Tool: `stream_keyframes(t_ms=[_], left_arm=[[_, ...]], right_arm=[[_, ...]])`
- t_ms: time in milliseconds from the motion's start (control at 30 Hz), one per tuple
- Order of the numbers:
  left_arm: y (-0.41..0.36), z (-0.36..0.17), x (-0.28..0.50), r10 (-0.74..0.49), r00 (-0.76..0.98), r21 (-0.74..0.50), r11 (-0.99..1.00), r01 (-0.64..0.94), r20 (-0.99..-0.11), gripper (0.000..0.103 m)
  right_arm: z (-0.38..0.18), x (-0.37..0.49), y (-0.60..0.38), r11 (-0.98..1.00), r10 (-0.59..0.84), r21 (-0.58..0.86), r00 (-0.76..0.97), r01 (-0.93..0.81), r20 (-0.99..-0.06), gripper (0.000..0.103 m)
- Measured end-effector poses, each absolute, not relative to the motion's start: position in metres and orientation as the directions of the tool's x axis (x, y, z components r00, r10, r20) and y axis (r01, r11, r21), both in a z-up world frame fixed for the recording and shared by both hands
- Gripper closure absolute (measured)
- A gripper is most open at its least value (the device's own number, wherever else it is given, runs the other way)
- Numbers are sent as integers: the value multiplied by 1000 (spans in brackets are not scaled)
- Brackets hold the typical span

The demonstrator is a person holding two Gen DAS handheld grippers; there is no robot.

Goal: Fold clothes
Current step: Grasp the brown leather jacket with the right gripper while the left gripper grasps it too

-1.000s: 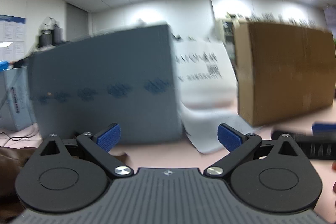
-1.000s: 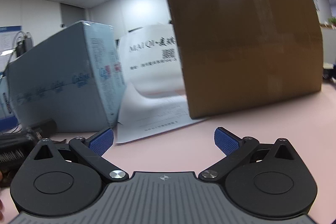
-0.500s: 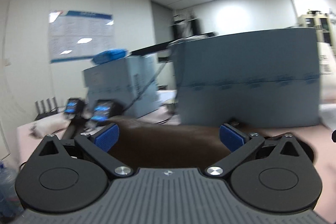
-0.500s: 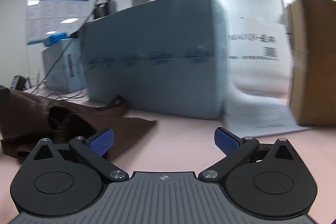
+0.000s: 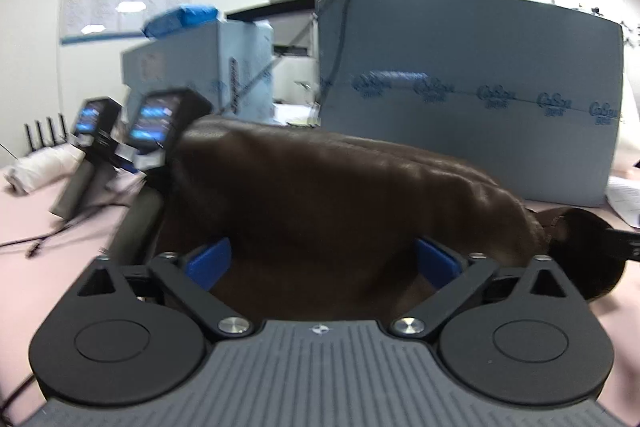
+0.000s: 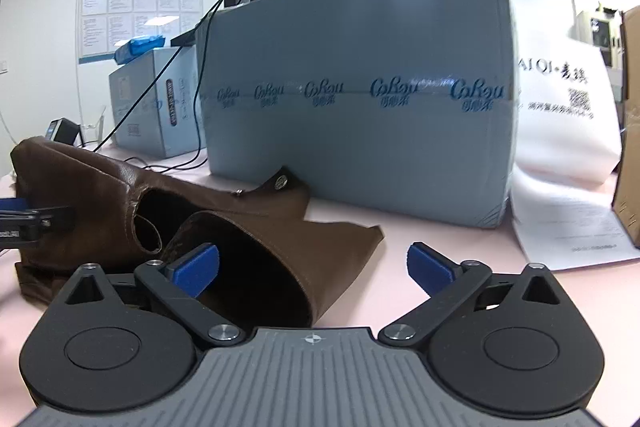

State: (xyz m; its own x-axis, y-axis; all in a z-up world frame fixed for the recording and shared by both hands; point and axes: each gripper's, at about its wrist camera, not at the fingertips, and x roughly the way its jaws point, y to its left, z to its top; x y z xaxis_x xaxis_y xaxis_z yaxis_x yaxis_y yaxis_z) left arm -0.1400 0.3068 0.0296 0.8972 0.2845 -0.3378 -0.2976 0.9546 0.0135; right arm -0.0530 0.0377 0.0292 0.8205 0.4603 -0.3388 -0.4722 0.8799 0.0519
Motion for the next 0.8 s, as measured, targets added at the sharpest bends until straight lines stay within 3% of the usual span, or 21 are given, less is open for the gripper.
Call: stream_keyframes(t_ms=[67,167,200,233,300,400,800], left_arm=[[304,30,-139,269,900,7,959,-284,-343,40],[303,30,-137,271,889,7,957,-289,-370,86],[303,29,-135,283,879,15,954,-301,-384,97],[303,28,-133,295,869,22,950,-312,-398,103],[303,28,-133,293,868,23,951,-310,-401,103],[298,29,-134,291,874,47,954,-296,-389,103],[304,38,-155,232,919,2,970,-244,-318,103]], right_arm=[[28,-50,42,874,462,38,806,-484,-369,31],[25,-46,47,863,470,29,780,-505,-413,68],[25,-46,46,862,471,32,778,-505,-415,77],[25,-45,46,862,472,34,777,-505,-417,81],[24,-46,45,864,471,41,778,-501,-416,94],[23,-46,41,875,461,56,791,-482,-403,100],[34,-63,17,899,431,60,853,-433,-294,100]])
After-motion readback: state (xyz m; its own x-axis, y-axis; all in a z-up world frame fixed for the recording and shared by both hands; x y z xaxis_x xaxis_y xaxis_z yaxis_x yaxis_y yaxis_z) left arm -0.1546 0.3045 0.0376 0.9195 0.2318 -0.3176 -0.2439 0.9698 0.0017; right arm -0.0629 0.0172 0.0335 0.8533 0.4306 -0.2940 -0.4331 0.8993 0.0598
